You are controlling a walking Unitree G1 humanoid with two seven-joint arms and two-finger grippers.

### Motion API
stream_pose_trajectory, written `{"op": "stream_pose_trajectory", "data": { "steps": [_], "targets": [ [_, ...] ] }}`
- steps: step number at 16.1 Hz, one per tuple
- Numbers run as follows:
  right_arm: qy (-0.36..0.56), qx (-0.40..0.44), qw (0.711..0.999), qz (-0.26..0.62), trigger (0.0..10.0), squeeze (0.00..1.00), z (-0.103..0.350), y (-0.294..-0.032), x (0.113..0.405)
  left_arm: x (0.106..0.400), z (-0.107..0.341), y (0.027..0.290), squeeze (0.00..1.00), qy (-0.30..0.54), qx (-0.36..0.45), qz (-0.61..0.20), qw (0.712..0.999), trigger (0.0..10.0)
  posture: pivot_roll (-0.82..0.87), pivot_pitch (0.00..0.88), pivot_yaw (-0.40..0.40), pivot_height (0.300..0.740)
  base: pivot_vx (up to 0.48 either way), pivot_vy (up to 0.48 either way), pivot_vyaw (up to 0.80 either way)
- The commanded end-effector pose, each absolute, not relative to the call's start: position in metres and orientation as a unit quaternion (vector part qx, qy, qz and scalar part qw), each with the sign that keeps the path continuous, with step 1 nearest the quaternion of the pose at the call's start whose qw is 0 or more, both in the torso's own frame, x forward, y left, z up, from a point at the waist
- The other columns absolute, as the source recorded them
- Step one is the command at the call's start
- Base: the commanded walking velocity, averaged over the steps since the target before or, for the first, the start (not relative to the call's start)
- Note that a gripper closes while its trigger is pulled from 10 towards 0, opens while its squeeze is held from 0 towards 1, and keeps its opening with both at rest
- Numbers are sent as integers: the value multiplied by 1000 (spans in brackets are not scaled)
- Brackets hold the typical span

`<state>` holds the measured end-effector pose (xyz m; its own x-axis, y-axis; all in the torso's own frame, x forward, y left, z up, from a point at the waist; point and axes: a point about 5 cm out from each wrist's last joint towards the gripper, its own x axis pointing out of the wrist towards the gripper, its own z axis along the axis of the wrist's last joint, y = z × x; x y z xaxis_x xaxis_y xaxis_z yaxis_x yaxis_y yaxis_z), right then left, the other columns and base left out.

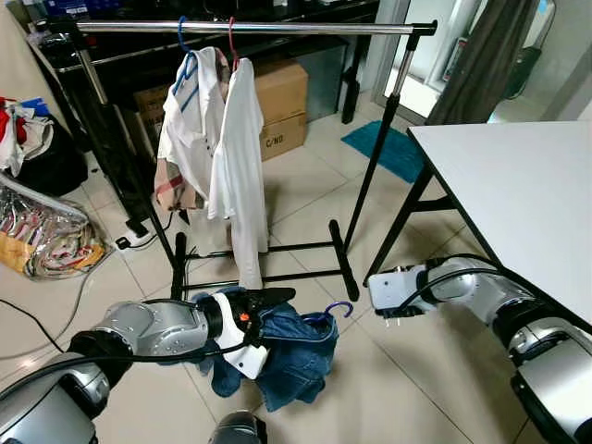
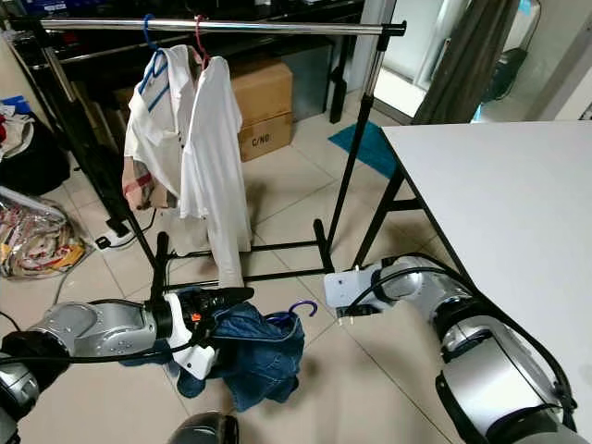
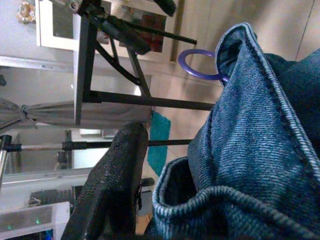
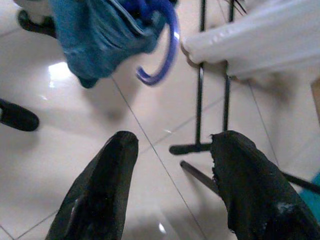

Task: Hang hanger

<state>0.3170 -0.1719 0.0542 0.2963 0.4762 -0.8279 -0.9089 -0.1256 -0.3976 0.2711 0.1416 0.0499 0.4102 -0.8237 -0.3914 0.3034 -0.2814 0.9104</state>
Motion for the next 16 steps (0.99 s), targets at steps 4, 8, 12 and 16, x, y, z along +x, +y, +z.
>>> {"op": "stream_pose_trajectory", "data": {
  "steps": [4,8,12,16],
  "targets": [
    [227,-477,598,603,10000,0,42,-159,304,277,63,135,0,-244,626,-498,548,0,299,21,-11,740,0,0,0],
    [228,-453,590,628,10000,0,31,-145,293,277,66,132,0,-253,625,-500,544,0,299,21,-12,740,0,0,0],
    [209,-451,629,598,10000,4,35,-137,302,278,68,131,0,-257,627,-501,539,0,297,20,-13,740,0,0,0],
    [225,-450,640,580,10000,16,45,-154,310,277,65,131,0,-253,626,-505,537,0,296,19,-12,740,0,0,0]
  ]
}}
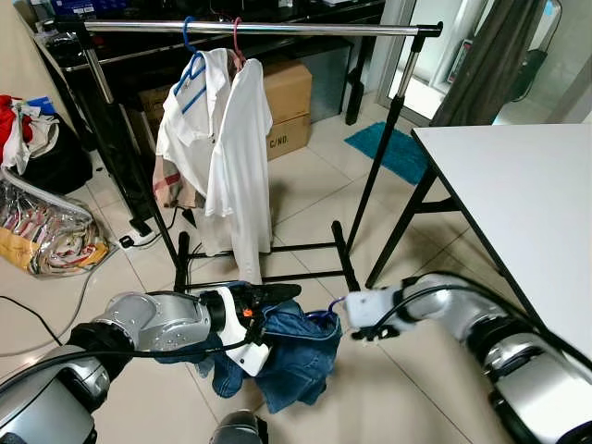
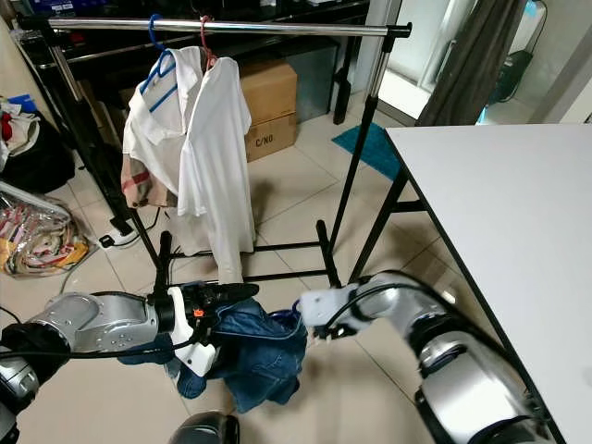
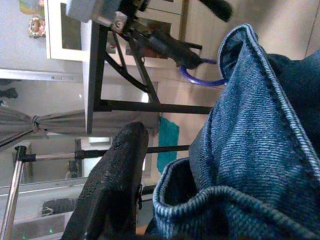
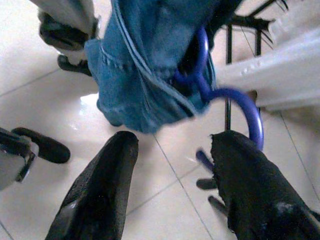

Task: Hang hanger

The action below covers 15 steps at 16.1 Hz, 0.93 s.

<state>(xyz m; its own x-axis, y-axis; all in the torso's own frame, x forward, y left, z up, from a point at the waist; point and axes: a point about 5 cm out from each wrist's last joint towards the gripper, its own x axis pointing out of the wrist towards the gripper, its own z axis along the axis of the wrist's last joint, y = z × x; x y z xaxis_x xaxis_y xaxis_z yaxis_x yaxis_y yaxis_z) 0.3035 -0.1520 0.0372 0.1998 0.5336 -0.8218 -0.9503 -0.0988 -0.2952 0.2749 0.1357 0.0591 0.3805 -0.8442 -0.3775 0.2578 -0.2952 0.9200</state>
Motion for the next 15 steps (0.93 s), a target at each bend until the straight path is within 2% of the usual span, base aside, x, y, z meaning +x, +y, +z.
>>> {"op": "stream_pose_trajectory", "data": {
  "steps": [1,5,12,15],
  "targets": [
    [233,-448,641,578,10000,20,48,-160,311,277,65,132,0,-252,626,-506,537,0,292,16,-9,740,0,0,0],
    [231,-435,670,556,10000,47,64,-173,322,278,65,131,0,-254,626,-507,535,0,289,13,-9,740,0,0,0],
    [230,-436,636,594,10000,43,49,-154,310,279,69,129,0,-262,627,-506,532,0,295,8,-13,740,0,0,0],
    [219,-442,639,590,10000,43,46,-144,310,279,71,128,0,-265,626,-507,530,0,295,8,-13,740,0,0,0]
  ]
}}
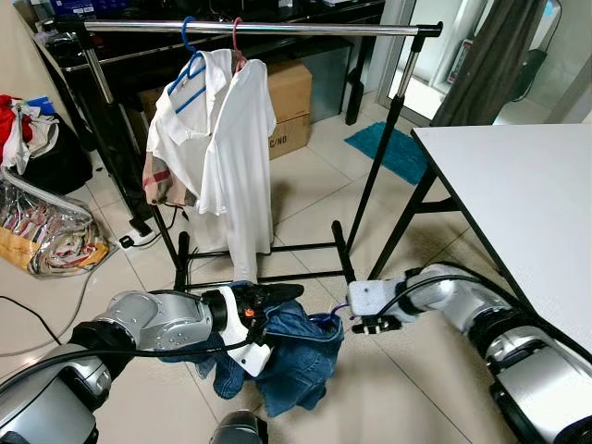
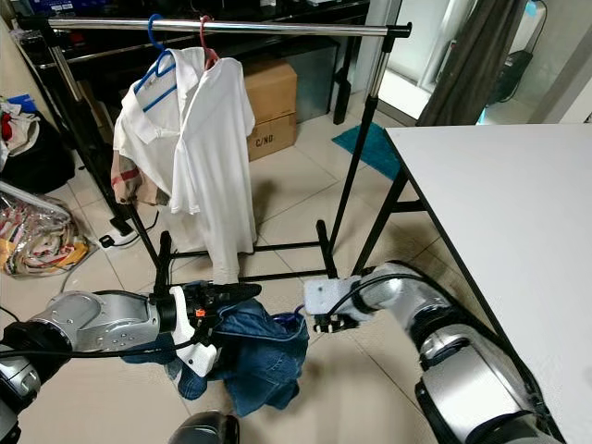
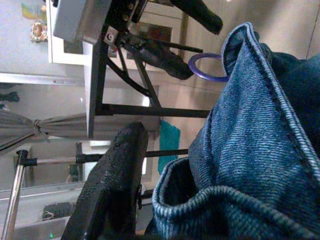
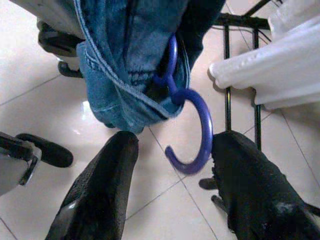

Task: Hang hanger

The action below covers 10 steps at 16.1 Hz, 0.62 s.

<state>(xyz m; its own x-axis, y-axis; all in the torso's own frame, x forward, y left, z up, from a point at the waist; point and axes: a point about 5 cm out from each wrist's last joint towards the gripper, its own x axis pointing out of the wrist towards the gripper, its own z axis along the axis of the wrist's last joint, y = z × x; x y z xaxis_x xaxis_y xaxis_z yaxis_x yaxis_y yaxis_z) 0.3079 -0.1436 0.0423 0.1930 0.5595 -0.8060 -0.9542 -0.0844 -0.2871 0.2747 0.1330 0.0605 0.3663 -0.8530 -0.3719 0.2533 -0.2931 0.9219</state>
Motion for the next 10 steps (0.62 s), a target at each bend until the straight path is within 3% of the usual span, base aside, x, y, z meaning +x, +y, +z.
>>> {"op": "stream_pose_trajectory", "data": {
  "steps": [1,5,9,10],
  "targets": [
    [218,-443,639,590,10000,43,45,-142,310,279,71,128,0,-265,626,-508,529,0,296,10,-13,740,0,0,0],
    [197,-450,659,569,10000,43,46,-133,314,277,70,126,0,-266,623,-511,529,0,296,14,-15,740,0,0,0],
    [203,-454,648,577,10000,43,40,-130,310,277,69,125,0,-267,621,-512,530,0,296,14,-15,740,0,0,0],
    [205,-451,645,582,9608,39,39,-128,309,277,69,124,0,-268,621,-512,530,0,296,14,-15,740,0,0,0]
  ]
}}
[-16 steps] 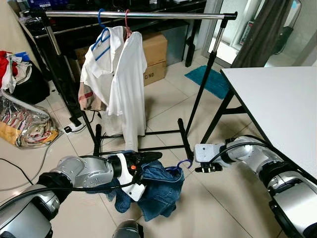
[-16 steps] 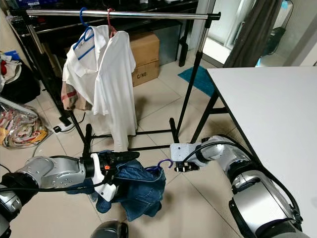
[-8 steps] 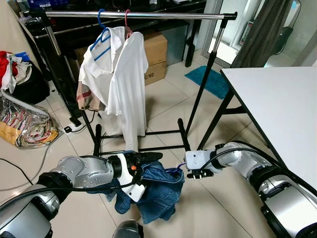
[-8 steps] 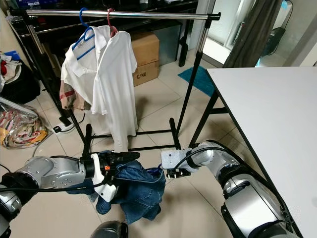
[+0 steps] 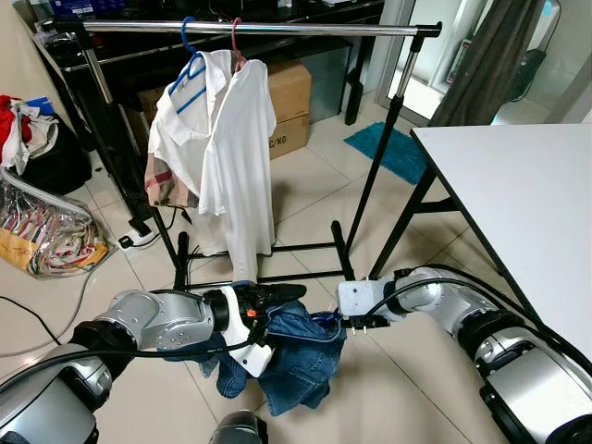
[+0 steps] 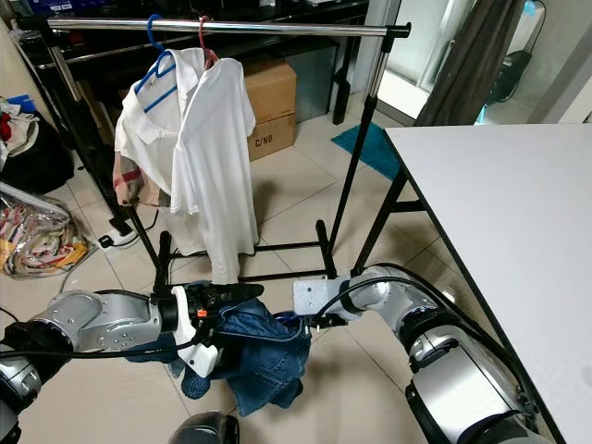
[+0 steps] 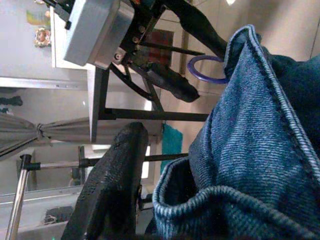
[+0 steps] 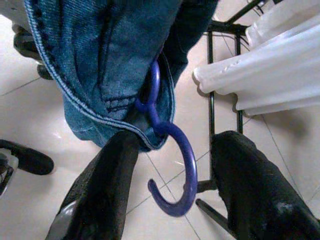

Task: Hang hanger

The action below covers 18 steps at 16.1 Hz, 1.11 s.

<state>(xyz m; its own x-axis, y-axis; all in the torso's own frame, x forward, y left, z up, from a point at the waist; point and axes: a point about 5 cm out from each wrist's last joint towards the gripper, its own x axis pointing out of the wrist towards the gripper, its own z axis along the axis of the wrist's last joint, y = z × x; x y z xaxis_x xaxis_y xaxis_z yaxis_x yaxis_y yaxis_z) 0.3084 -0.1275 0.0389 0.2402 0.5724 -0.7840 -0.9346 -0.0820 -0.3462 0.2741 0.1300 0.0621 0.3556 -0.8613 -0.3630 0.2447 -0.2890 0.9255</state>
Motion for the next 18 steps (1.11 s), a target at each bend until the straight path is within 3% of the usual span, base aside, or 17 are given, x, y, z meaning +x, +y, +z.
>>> {"op": "stream_pose_trajectory", "data": {
  "steps": [1,2,11,18],
  "targets": [
    [205,-450,644,584,5569,43,38,-128,308,277,69,124,0,-268,621,-512,530,0,296,14,-15,740,0,0,0],
    [205,-451,638,590,0,35,37,-126,306,276,69,124,0,-269,620,-512,530,0,296,14,-15,740,0,0,0],
    [187,-458,656,569,0,12,44,-129,313,276,70,123,0,-270,619,-513,531,0,295,17,-16,740,0,0,0],
    [151,-465,699,522,0,27,64,-139,329,276,70,123,0,-270,618,-512,531,0,288,17,-13,740,0,0,0]
  ]
}}
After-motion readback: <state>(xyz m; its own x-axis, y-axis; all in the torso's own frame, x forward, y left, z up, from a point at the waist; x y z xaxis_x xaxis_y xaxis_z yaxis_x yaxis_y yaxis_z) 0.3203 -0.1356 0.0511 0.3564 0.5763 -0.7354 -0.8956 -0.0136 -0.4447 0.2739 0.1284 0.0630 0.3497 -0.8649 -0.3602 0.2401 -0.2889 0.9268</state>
